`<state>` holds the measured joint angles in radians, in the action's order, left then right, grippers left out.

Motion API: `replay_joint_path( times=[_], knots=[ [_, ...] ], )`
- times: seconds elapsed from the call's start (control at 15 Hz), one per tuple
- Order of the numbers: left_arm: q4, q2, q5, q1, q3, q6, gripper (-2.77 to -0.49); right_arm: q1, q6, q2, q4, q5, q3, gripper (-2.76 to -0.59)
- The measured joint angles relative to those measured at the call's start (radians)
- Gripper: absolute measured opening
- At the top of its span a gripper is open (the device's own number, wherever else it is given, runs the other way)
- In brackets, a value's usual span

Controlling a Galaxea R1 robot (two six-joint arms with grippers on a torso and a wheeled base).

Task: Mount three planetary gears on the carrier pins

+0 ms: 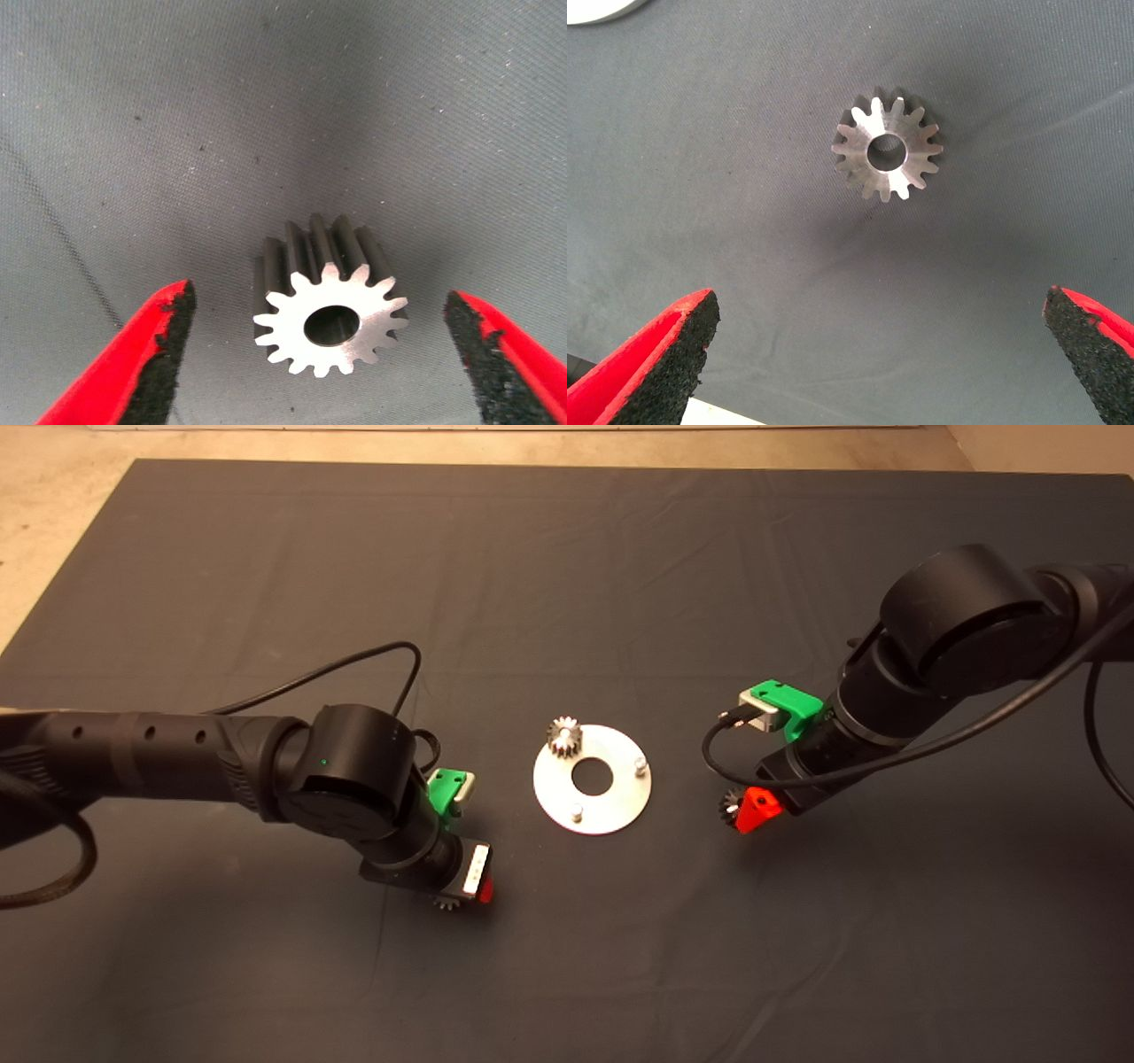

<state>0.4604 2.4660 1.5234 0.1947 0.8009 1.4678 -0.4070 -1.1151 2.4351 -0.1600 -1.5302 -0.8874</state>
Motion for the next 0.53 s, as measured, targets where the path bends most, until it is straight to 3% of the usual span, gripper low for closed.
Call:
replay_joint_path(
  times=[0.27,0.4,0.53],
  knots=[
    [0.002,0.0,0.0,-0.014,0.017,-0.001,-1.32,0.0,0.0,0.0,0.0,0.0,0.0,-0.62],
    [0.01,0.0,-0.001,-0.031,0.021,-0.001,-1.46,0.0,0.0,0.0,0.0,0.0,0.0,-0.62],
    [0.019,0.0,0.0,-0.034,0.021,-0.003,-1.46,0.0,0.0,0.0,0.0,0.001,0.0,-0.62]
  ],
)
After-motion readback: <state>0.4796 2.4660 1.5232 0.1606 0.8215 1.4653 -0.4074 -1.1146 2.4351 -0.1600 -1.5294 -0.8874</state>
